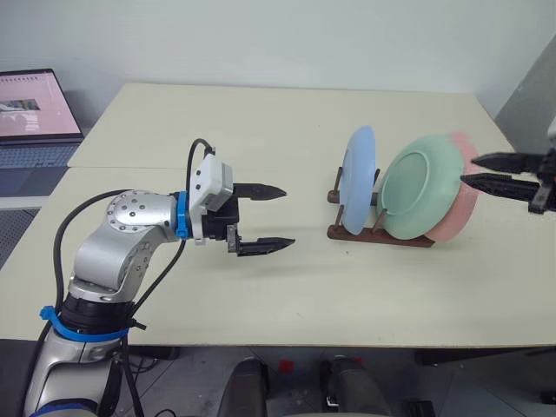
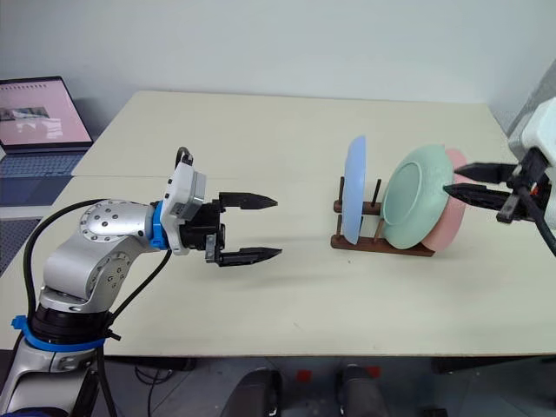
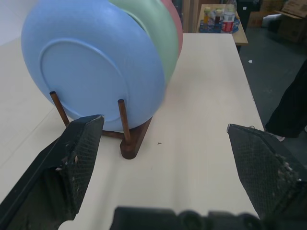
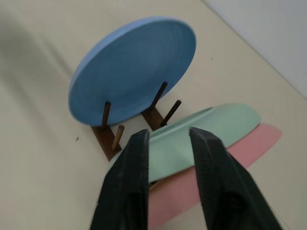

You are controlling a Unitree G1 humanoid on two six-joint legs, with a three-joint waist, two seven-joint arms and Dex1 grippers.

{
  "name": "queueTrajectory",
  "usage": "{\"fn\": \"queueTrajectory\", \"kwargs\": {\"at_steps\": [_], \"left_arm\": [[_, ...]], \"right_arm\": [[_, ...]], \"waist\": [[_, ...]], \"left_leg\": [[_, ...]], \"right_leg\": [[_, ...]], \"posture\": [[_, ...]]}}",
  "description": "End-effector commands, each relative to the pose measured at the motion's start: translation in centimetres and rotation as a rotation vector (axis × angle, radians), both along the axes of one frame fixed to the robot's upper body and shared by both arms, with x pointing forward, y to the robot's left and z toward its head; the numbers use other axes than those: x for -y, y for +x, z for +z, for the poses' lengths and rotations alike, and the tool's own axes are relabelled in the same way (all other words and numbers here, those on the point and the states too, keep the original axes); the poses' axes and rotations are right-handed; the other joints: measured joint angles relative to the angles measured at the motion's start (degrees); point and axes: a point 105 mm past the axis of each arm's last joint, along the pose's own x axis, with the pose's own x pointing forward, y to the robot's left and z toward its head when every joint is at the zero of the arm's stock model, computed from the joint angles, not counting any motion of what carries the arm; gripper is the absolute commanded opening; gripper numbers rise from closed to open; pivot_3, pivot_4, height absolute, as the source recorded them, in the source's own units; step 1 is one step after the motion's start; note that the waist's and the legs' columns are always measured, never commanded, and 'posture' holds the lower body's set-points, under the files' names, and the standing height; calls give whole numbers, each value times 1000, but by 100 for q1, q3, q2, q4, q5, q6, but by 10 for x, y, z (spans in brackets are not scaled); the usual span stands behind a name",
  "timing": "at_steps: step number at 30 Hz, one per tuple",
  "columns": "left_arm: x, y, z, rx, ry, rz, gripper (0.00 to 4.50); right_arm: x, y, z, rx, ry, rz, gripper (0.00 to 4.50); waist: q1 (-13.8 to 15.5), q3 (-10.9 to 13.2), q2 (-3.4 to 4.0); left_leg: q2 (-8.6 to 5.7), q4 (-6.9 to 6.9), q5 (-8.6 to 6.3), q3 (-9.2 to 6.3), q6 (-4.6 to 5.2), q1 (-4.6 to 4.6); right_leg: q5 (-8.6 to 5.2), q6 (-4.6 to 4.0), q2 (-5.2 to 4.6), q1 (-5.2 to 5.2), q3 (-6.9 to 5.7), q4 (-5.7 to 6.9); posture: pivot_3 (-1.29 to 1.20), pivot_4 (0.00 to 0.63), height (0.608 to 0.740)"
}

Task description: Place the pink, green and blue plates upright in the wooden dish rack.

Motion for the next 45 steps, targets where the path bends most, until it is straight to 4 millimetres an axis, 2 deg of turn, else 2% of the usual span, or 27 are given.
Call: {"fn": "queueTrajectory", "kwargs": {"at_steps": [1, 12, 25, 38, 45], "left_arm": [[5, -2, 4, 32, -9, -17, 4500], [8, -3, 4, 36, -23, -11, 4500], [9, -3, 4, 41, -30, -9, 4500], [11, -2, 6, 54, -31, -12, 4500], [7, -1, 6, 55, -30, 6, 4500]], "right_arm": [[2, 3, 6, 91, -99, 0, 31], [4, 20, 0, 134, -233, -9, 31], [11, 23, -2, 123, -319, -31, 31], [-9, 30, -10, 126, -371, 57, 31], [-28, 30, 3, 156, -221, 124, 31]], "waist": [[0, 0, 0], [3, 0, 0], [4, 0, 0], [2, 0, 0], [1, 0, 0]], "left_leg": [[-1, 0, 0, 2, 0, 0], [-3, -1, 0, 5, 0, -1], [-3, 1, 0, 5, 0, -1], [-3, 3, 0, 5, -1, 2], [-3, 4, 1, 5, -1, 2]], "right_leg": [[0, 0, -1, -1, 4, 1], [0, 1, -2, -2, 7, -1], [0, 1, -2, -1, 6, 4], [0, 1, -2, -1, 8, 8], [1, 1, -1, -1, 7, 11]], "posture": [[0, 150, 739], [0, 150, 739], [0, 150, 739], [0, 150, 739], [0, 150, 739]]}}
